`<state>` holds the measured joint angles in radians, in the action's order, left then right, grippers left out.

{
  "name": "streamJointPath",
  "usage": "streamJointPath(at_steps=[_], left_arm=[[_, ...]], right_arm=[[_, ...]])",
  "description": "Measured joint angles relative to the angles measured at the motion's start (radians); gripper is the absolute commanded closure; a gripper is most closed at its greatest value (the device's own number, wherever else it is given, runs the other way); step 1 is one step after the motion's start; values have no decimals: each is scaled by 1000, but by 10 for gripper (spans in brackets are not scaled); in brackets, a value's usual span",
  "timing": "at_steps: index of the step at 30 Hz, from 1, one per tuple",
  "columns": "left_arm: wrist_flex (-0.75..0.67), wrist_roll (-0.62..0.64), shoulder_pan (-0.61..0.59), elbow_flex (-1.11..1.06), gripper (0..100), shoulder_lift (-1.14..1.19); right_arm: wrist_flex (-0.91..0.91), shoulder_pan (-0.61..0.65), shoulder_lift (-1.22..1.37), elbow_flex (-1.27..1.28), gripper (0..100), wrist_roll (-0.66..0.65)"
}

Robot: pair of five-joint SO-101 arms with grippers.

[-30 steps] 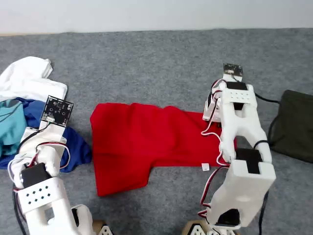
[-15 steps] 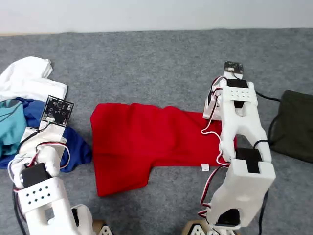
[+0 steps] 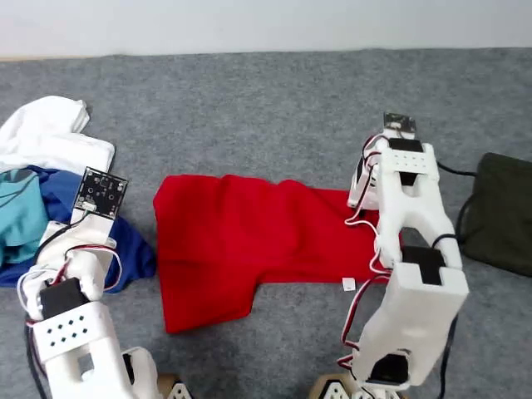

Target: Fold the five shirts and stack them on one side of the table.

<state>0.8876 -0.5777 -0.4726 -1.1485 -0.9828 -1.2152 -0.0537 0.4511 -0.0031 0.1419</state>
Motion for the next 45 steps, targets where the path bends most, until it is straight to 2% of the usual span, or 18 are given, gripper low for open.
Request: streamJointPath(at_steps=[6,24,34,39,45], left_arm=[[0,0,0,0,996,0],[0,0,0,0,996,0],[0,0,0,0,996,0],[0,0,0,0,996,0],[0,0,0,0,996,0]], right_arm=[[2,-9,57,-52,920,0],[-80,-8,75,-253,924,0],[41,-34,87,-253,924,-51],[75,-49,123,-255,910,-103],[77,-44,150,-256,763,-117]])
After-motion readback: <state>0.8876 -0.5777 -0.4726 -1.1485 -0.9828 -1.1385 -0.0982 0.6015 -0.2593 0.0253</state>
